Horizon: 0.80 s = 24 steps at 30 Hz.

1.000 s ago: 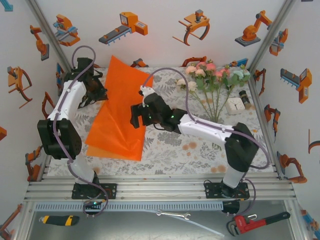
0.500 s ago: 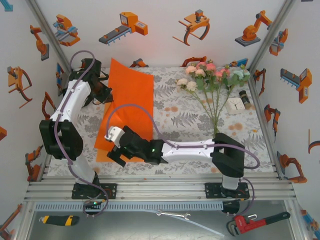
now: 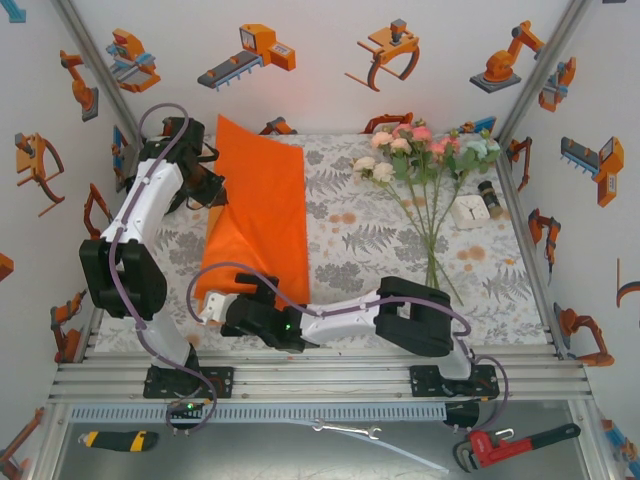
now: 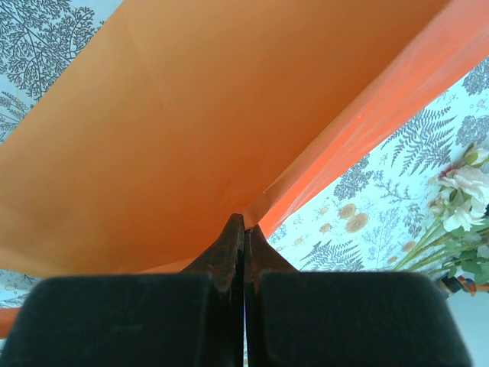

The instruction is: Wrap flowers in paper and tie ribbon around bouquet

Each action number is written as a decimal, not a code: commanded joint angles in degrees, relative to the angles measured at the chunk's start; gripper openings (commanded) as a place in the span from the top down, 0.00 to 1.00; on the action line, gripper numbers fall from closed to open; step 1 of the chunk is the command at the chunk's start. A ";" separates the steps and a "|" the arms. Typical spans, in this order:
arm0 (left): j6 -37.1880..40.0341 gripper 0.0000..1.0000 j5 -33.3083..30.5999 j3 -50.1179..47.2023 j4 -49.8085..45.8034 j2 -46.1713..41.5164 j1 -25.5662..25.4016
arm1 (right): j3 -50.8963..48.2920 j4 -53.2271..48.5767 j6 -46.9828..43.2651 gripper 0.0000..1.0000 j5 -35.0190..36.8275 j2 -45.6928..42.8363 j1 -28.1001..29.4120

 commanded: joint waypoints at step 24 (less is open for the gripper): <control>23.57 0.29 -5.63 -32.00 28.57 -39.93 3.10 | -6.91 4.52 26.76 1.00 -0.50 -15.47 -9.29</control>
